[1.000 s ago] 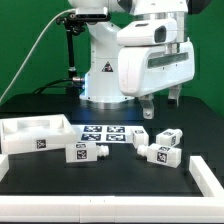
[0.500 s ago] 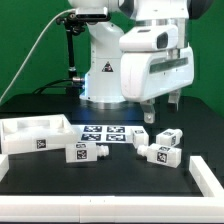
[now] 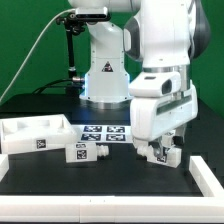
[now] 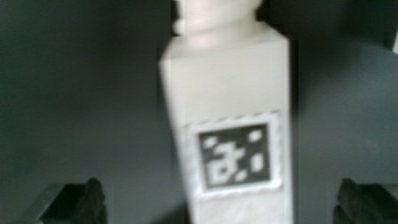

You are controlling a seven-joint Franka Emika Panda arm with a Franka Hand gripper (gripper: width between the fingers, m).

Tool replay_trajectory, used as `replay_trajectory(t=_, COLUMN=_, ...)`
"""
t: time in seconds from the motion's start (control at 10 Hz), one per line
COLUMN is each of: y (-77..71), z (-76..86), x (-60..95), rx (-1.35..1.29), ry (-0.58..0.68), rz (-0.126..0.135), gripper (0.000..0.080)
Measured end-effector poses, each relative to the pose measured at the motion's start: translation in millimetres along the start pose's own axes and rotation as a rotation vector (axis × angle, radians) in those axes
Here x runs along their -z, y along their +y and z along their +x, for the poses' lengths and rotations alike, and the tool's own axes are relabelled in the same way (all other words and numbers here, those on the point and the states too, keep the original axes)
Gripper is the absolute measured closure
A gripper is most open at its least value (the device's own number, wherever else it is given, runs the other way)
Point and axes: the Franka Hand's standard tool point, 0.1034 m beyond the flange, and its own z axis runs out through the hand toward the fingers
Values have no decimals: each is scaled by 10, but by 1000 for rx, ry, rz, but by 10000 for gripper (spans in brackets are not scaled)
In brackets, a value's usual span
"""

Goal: Assemble one leg

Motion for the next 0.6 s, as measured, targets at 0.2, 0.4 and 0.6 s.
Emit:
replay_trajectory(t=0.2, y=-12, z=-18, x=-112, rx=4, ry=18, rz=-6, gripper=150)
replay_trajectory(t=0.4, y=-7, z=-20, x=-111, rx=1, ry=18, rz=-5, gripper=245)
replay_trajectory(t=0.6, y=-5, z=-22, x=-111, rx=0, ry=18, rz=-5, gripper=380)
